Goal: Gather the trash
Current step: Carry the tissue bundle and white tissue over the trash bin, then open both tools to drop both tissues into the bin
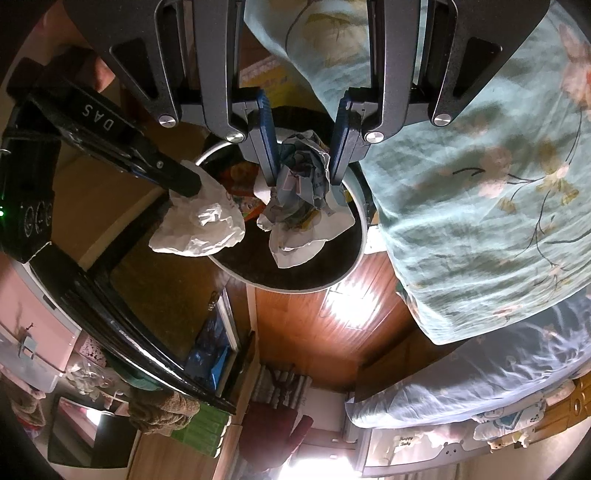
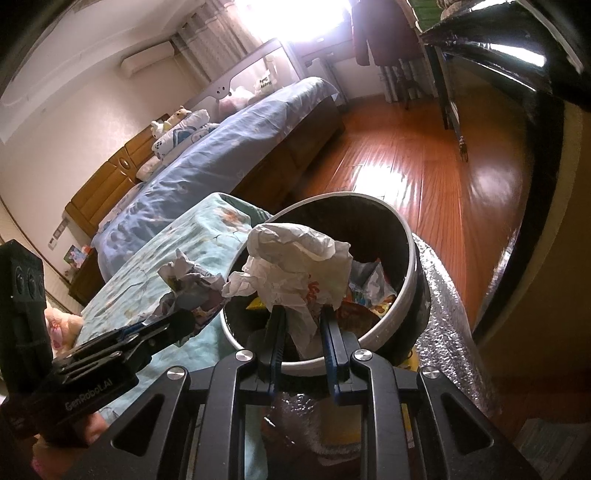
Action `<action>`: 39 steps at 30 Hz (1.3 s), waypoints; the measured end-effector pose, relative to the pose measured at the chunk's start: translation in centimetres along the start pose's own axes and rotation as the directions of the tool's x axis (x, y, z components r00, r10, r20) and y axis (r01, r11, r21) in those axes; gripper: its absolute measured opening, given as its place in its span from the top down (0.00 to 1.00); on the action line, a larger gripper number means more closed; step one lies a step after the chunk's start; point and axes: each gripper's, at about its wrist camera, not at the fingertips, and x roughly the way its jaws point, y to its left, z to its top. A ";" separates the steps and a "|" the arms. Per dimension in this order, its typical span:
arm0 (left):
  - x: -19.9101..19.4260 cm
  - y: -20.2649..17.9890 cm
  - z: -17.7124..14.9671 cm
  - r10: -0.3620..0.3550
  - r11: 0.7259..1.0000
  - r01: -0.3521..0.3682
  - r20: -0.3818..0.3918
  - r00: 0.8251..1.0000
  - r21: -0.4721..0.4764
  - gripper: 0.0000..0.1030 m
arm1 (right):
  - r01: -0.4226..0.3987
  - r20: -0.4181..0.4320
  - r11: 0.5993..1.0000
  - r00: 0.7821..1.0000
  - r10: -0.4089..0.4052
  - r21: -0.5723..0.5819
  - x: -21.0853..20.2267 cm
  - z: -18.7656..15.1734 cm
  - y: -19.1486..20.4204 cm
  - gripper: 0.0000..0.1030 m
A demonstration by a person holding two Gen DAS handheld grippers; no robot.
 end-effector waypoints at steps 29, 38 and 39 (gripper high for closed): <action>3.0 -0.3 1.6 -0.003 1.000 0.003 -0.049 0.999 -0.004 0.75 | 0.065 -0.018 0.998 0.998 -0.066 -0.022 2.6 2.6 -0.7 0.81; 3.5 -0.3 2.2 -0.002 1.000 0.002 -0.063 0.998 -0.004 0.75 | 0.066 -0.022 0.998 0.998 -0.066 -0.014 3.0 3.3 -0.8 0.81; 3.6 -0.4 2.3 -0.002 1.000 0.002 -0.065 0.998 -0.001 0.75 | 0.067 -0.022 0.998 0.998 -0.067 -0.015 3.0 3.3 -0.8 0.80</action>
